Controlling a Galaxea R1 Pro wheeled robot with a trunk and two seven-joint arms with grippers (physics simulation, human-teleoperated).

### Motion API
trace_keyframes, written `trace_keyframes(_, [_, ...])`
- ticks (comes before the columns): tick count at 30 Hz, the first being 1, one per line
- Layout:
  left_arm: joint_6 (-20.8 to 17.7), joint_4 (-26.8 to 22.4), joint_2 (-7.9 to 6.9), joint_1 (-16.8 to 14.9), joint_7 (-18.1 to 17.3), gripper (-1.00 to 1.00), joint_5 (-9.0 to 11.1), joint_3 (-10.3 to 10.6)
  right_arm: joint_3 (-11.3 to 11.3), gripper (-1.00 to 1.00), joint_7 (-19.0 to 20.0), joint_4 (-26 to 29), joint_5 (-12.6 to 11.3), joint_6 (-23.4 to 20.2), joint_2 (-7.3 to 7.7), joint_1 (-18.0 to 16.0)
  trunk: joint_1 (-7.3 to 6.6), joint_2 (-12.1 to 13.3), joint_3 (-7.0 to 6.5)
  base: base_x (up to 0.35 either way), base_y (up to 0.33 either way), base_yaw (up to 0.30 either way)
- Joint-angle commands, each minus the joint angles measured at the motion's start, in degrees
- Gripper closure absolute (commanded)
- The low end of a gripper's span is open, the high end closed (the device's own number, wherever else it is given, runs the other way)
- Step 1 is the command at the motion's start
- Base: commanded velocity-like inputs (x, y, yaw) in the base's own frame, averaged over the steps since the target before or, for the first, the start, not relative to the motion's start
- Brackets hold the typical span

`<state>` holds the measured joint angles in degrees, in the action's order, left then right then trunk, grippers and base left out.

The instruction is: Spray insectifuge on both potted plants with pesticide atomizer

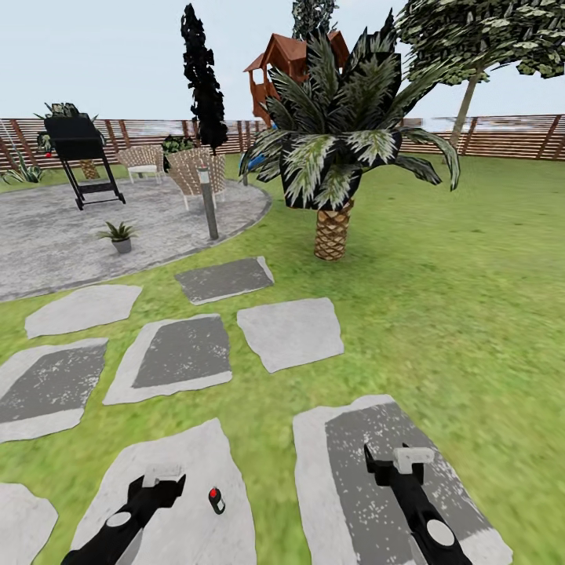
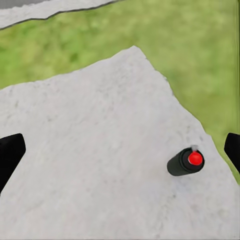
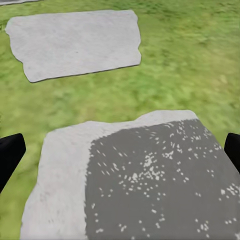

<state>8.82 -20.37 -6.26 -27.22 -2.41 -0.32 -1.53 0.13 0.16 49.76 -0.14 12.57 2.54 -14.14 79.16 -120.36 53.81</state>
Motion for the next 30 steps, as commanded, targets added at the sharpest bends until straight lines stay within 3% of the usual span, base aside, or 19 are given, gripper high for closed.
trace_keyframes(1, [0.58,0.05,0.03,-0.03,-0.24,-1.00,-0.03,0.08,-0.01,-1.00,0.05,-0.05,-0.02,0.17,0.01,-0.02,0.21,-0.42,0.22,0.000,0.000,0.000])
trace_keyframes(13, [1.33,0.50,0.42,-0.08,-0.23,-1.00,-0.10,0.61,-0.04,-1.00,-0.27,-0.17,-0.12,0.27,0.01,-0.01,2.85,-5.23,2.47,0.000,0.000,0.000])
trace_keyframes(30, [1.46,0.70,0.45,-0.20,-0.23,-1.00,-0.12,0.56,-0.30,-1.00,-0.34,-0.09,-0.12,0.26,0.01,-0.01,6.58,-12.05,7.03,0.000,0.000,0.000])
